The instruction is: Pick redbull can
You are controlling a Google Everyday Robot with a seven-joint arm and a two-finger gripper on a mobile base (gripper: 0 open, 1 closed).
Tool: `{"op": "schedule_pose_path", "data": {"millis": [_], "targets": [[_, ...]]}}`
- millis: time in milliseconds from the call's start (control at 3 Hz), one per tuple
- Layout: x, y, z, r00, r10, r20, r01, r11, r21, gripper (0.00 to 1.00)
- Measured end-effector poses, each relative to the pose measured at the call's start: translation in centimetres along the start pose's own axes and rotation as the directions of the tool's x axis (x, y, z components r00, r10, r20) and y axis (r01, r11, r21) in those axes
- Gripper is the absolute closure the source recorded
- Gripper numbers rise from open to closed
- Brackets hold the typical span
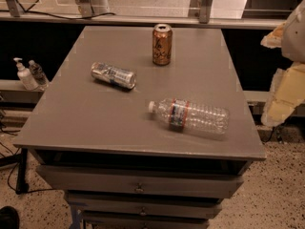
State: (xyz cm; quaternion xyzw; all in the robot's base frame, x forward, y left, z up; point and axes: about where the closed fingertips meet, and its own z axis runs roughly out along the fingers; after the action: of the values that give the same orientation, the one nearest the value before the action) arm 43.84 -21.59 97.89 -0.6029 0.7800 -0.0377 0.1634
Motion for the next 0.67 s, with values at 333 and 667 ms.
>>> {"op": "schedule_pose_path", "data": {"millis": [333,667], "targets": [[0.0,0.0,0.0,1.000,0.000,0.000,0.000,1.0000,0.000,0.00],[-4.0,0.2,1.8,0.991,-0.055,0.123,0.061,0.9973,-0.041,0.00]]}}
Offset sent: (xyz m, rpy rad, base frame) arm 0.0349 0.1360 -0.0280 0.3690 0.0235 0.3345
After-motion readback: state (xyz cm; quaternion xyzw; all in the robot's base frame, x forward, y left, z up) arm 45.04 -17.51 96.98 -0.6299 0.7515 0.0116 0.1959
